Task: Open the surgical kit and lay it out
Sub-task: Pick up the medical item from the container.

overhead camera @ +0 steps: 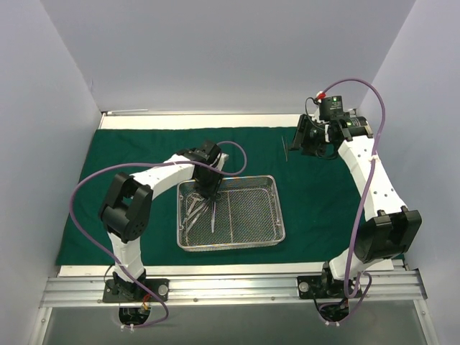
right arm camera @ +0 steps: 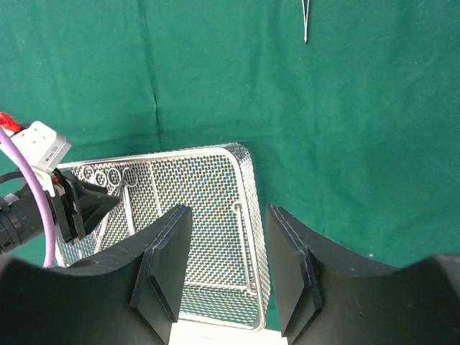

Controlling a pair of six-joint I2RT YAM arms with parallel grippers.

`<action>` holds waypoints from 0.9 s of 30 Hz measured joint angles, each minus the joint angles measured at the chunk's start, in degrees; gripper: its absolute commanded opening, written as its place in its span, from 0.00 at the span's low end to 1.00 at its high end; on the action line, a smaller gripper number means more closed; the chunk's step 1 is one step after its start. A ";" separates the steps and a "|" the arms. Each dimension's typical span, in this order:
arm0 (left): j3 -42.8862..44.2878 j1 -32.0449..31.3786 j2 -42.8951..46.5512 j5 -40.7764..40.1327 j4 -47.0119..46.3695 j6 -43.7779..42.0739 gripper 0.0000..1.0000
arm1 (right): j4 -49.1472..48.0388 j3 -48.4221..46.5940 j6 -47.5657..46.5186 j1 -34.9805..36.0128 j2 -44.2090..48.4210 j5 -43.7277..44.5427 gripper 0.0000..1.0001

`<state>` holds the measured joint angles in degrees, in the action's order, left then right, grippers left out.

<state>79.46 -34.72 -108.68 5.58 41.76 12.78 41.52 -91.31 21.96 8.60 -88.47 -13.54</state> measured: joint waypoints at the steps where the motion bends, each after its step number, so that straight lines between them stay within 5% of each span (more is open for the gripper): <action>1: -0.22 0.00 -0.04 -0.22 -0.07 0.02 0.40 | 0.02 0.04 -0.11 -0.04 0.00 -0.09 0.45; 13: -4.87 -0.02 -0.11 -1.05 -1.66 0.35 0.36 | 0.26 0.81 -0.87 -0.66 0.00 -0.92 0.45; 20: -4.87 0.04 -0.11 -1.75 -1.73 0.24 0.18 | 0.31 0.83 -0.90 -0.72 0.00 -1.03 0.45; 23: -4.87 0.04 0.00 -1.84 -1.73 -0.07 0.02 | 0.31 0.83 -0.94 -0.70 0.00 -1.07 0.45; 27: -4.74 0.04 0.50 -1.66 -1.11 -0.61 0.02 | 0.31 0.83 -1.05 -0.70 0.00 -1.29 0.45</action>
<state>74.72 -34.68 -108.18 3.92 40.64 12.16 41.82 -90.48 20.91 7.90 -88.47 -14.83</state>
